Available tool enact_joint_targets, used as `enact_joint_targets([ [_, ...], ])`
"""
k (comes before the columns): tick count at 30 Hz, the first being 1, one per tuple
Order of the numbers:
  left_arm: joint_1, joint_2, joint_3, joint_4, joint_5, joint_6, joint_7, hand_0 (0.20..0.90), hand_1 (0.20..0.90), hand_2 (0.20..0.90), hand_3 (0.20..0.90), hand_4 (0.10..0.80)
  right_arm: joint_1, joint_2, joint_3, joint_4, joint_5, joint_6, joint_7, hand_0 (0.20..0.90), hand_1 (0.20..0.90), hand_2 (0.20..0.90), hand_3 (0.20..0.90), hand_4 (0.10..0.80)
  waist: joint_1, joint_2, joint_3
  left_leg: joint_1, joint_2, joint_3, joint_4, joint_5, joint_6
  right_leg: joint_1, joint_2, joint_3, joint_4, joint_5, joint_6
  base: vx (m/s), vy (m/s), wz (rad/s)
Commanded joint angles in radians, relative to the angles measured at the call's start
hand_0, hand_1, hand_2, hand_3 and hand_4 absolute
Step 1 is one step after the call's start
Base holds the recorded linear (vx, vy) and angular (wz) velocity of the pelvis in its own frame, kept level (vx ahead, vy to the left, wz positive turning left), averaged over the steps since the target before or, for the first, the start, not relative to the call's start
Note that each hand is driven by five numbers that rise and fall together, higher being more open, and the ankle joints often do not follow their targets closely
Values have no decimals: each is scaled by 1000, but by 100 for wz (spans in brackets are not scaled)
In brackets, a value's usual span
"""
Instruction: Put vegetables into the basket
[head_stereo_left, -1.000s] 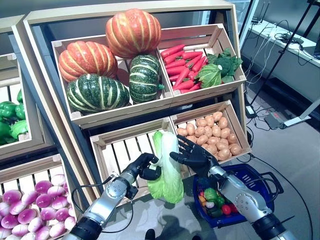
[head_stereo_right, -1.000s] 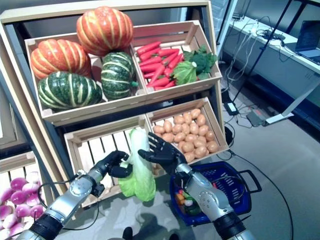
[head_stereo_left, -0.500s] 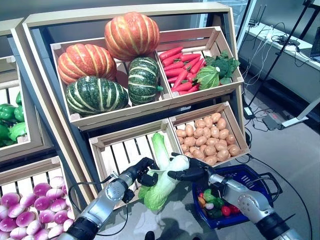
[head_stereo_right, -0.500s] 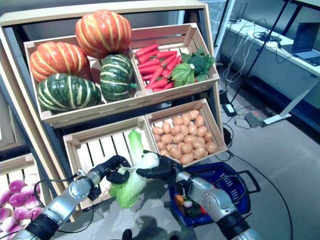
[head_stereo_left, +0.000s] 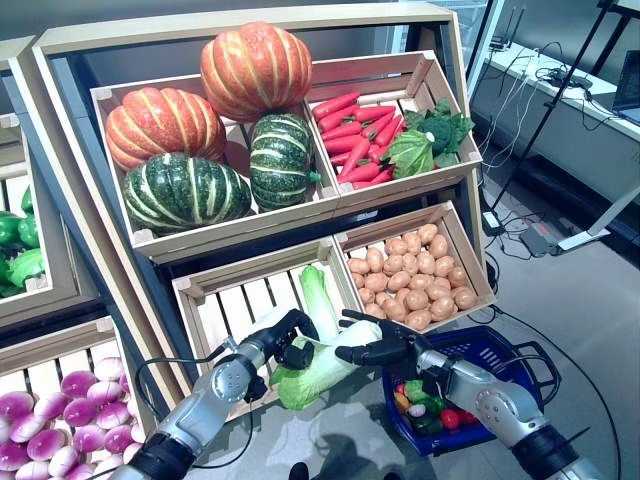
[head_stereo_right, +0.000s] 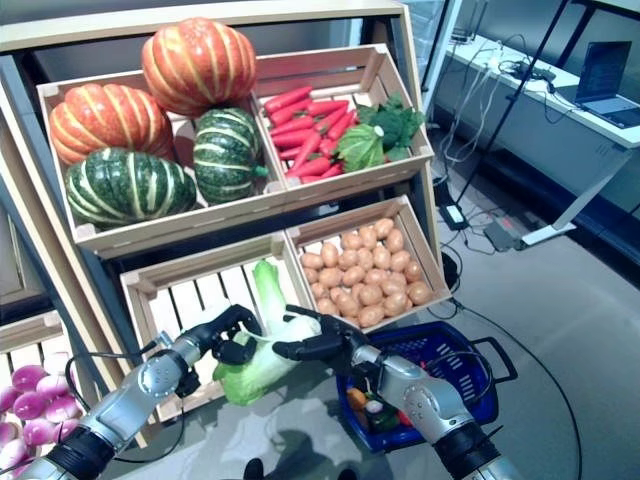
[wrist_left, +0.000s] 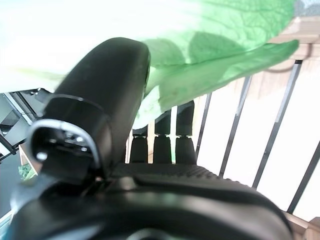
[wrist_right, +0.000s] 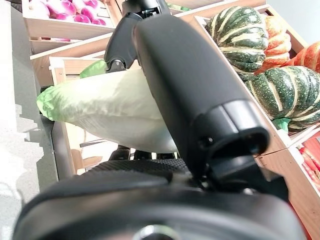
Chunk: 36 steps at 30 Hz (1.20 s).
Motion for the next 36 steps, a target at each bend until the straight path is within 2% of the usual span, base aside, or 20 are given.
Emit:
enact_joint_targets([
  [1,-134,26,17,-77,-35,-100,68,300,300,300,300,400,-84,51,-9,-39,87,-82,41,300,300,300,300,400,11,-24,-32,14,-14,-17,1,-81,-21,34,-66,28,2,11,64,0,0,0],
  [16,-123,-8,18,-77,-140,-87,83,300,300,300,300,400,-82,112,-9,-18,124,-157,13,300,300,300,300,400,14,-21,-34,14,-13,-18,1,-81,-21,34,-66,30,2,8,63,3,0,0],
  [17,-121,-13,22,-76,-157,-84,98,444,444,444,444,496,-82,115,-12,-20,131,-170,8,300,300,300,300,400,14,-21,-35,14,-13,-18,1,-81,-21,34,-67,30,2,8,62,0,0,0],
  [18,-120,-15,25,-77,-172,-80,104,747,747,747,747,698,-83,117,-15,-22,135,-177,5,300,300,300,300,400,14,-21,-35,14,-13,-18,1,-81,-20,34,-67,31,2,8,62,0,0,0],
  [19,-118,-16,30,-76,-194,-80,108,900,900,900,900,800,-83,118,-18,-25,137,-186,-1,300,300,300,300,400,15,-20,-35,14,-14,-19,1,-81,-20,34,-66,32,2,8,62,0,0,0],
  [26,-103,-41,67,-71,-319,-76,122,900,900,900,900,800,-86,106,-61,-61,132,-224,-25,300,300,300,300,400,15,-23,-32,15,-13,-21,1,-82,-21,35,-66,30,2,10,60,0,0,0],
  [30,-81,-74,102,-76,-484,-59,87,900,900,900,900,800,-82,63,-129,-101,139,-240,-44,300,300,300,300,400,8,-23,-30,18,-14,-17,1,-84,-17,36,-65,31,2,11,59,0,0,0],
  [36,-79,-98,114,-50,-524,-53,62,900,900,900,900,800,-93,30,-220,-128,162,-270,-66,300,300,300,300,400,-4,-27,-29,19,-12,-9,1,-86,-15,34,-63,35,2,12,58,0,0,0],
])
